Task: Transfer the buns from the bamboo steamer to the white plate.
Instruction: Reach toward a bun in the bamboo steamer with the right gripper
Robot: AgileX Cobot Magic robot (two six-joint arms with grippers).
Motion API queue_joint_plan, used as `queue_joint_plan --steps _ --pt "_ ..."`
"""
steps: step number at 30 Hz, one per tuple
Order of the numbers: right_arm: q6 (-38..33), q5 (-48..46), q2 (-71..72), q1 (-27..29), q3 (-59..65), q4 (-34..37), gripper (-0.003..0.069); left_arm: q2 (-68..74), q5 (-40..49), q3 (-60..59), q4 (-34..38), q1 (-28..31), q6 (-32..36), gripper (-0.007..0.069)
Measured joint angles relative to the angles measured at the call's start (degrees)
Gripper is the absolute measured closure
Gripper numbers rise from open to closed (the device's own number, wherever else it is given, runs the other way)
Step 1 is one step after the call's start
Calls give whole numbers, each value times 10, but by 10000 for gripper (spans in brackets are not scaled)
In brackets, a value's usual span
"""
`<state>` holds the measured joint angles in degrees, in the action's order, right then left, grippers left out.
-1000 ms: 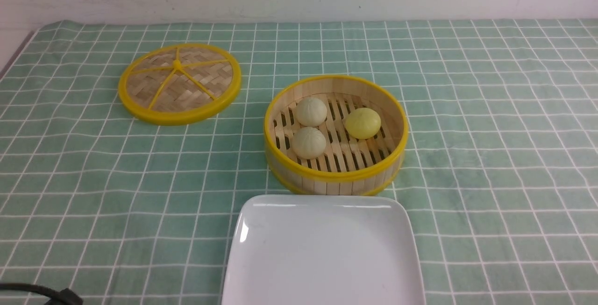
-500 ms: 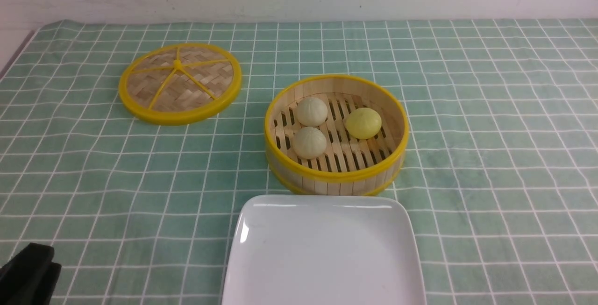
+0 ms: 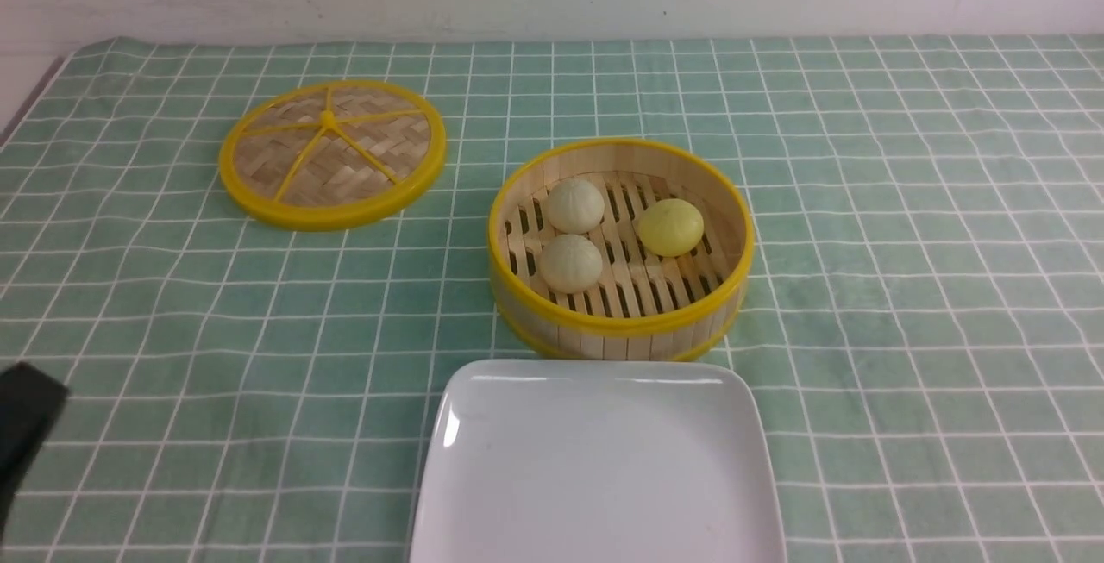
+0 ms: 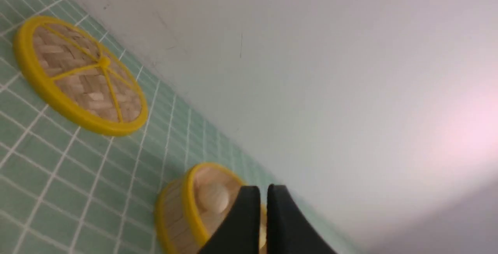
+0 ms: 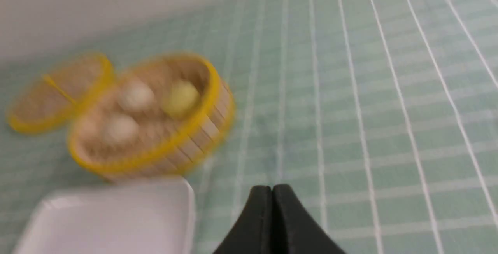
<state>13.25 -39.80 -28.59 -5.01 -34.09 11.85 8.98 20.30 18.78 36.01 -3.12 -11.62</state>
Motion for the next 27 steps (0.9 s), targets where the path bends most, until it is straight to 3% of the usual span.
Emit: queue_joint_plan --steps 3,6,10,14,17,20,27 --pt "-11 -115 -147 0 -43 -26 659 127 143 63 -7 0 74 623" --pt "-66 -170 -271 0 -76 4 657 252 262 111 -13 0 100 623" --pt "-230 -186 -392 0 -113 156 654 417 366 163 -18 0 168 623" --pt "-392 -202 -454 -1 -145 351 654 491 377 179 -13 0 208 623" --pt "-444 -207 -471 -8 -172 414 653 500 368 180 -2 0 218 623" --pt "-455 -202 -493 -31 -226 416 653 500 358 182 5 0 221 623" --pt "-331 -198 -603 -110 -398 251 644 500 354 182 5 0 223 623"
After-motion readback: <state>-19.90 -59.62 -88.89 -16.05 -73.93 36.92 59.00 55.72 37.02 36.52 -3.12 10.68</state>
